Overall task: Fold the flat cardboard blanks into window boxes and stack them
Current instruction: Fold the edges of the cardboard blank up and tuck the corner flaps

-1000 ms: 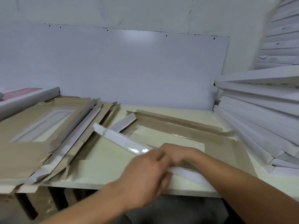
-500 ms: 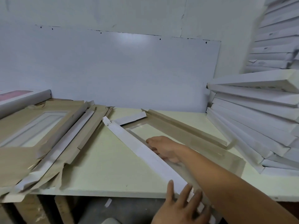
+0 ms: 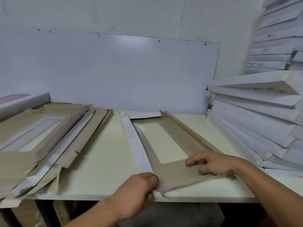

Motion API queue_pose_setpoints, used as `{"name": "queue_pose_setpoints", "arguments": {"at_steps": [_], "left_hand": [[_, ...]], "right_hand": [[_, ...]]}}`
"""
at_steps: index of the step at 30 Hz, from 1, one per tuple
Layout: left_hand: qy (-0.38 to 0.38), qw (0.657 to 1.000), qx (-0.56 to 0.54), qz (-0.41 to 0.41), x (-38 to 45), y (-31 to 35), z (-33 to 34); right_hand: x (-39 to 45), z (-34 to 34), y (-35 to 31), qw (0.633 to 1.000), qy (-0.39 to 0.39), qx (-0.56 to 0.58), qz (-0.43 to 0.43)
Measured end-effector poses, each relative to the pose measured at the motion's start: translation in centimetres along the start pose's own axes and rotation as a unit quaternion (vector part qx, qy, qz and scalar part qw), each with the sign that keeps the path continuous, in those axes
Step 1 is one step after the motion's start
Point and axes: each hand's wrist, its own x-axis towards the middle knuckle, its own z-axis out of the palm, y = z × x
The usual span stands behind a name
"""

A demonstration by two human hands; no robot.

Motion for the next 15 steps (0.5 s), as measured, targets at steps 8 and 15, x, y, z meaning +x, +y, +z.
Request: {"name": "queue_pose_setpoints", "arguments": {"at_steps": [8, 15], "left_hand": [[0.071, 0.996, -0.018, -0.055, -1.9, -5.9, -3.8], [0.112, 0.991, -0.022, -0.062, -2.1, -3.7, -4.8]], "right_hand": [[-1.2, 3.6, -1.7, 0.992, 0.038, -0.079, -0.092], [-0.5, 4.9, -2.9, 0.983, 0.155, -0.080, -0.055]]}}
